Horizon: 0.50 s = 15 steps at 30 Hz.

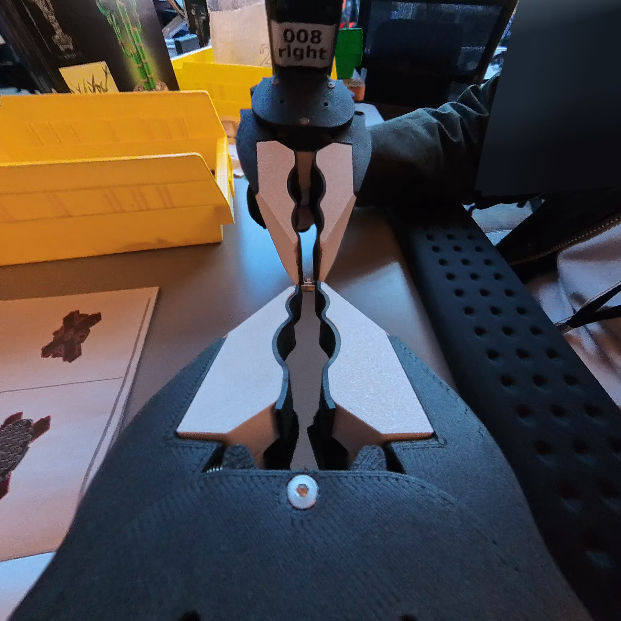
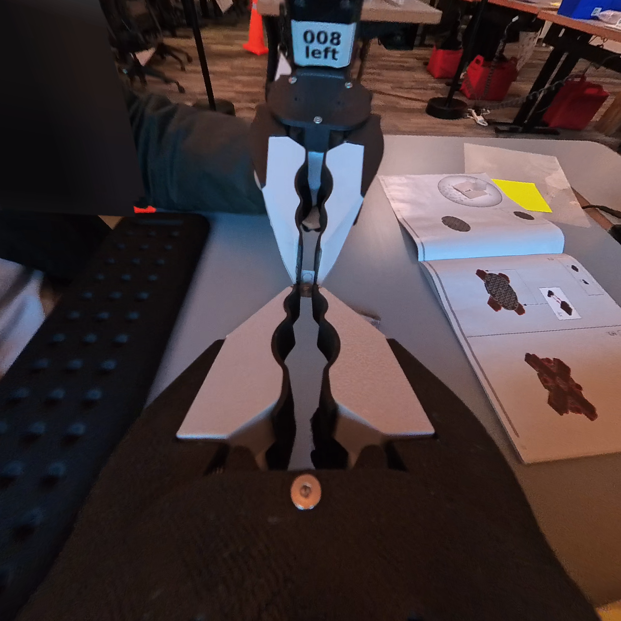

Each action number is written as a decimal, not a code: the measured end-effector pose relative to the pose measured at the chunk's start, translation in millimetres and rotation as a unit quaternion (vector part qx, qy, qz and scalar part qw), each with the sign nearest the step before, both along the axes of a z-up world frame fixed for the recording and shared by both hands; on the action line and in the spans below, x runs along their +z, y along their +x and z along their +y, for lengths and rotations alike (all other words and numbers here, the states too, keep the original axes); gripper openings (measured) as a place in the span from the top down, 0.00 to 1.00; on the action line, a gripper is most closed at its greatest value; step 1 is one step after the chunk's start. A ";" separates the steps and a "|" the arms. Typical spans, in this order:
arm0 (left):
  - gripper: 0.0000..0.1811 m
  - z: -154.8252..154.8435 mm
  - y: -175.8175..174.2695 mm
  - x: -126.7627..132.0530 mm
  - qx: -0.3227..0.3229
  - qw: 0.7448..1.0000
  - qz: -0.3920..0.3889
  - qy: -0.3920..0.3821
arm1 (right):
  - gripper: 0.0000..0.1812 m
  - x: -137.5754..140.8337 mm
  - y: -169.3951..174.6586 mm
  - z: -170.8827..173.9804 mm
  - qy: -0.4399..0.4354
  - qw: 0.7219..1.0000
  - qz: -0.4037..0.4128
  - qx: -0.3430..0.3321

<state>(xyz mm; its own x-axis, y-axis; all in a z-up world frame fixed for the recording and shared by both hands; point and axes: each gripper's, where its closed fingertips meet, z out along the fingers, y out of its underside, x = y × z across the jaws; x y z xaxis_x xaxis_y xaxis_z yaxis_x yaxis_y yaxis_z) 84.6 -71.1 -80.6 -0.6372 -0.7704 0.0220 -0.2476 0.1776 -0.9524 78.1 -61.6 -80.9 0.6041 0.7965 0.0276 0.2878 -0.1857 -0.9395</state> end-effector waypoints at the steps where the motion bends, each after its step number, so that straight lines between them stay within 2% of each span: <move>1: 0.97 0.0 -0.2 2.1 0.000 1.000 -0.007 0.002 | 0.97 2.1 -0.1 0.0 0.001 1.000 0.009 0.001; 6: 0.97 -1.4 -2.6 3.9 -0.008 1.000 -0.010 -0.003 | 0.96 8.0 -0.8 -3.0 -0.013 0.999 0.046 0.014; 8: 0.96 7.1 -2.1 -15.5 0.006 0.998 0.014 0.058 | 0.97 36.7 12.4 -3.5 0.010 0.993 0.115 0.005; 9: 0.96 7.9 -1.1 -17.3 0.008 0.998 0.011 0.056 | 0.97 45.7 22.9 -3.4 0.021 0.992 0.127 -0.005; 11: 0.96 4.8 0.4 -10.2 0.002 1.000 0.012 0.002 | 0.97 49.3 34.8 -5.8 0.048 0.992 0.112 -0.015; 15: 0.96 12.2 2.2 -7.7 0.017 1.000 -0.006 -0.007 | 0.97 55.8 28.9 -13.4 0.098 0.991 0.087 0.004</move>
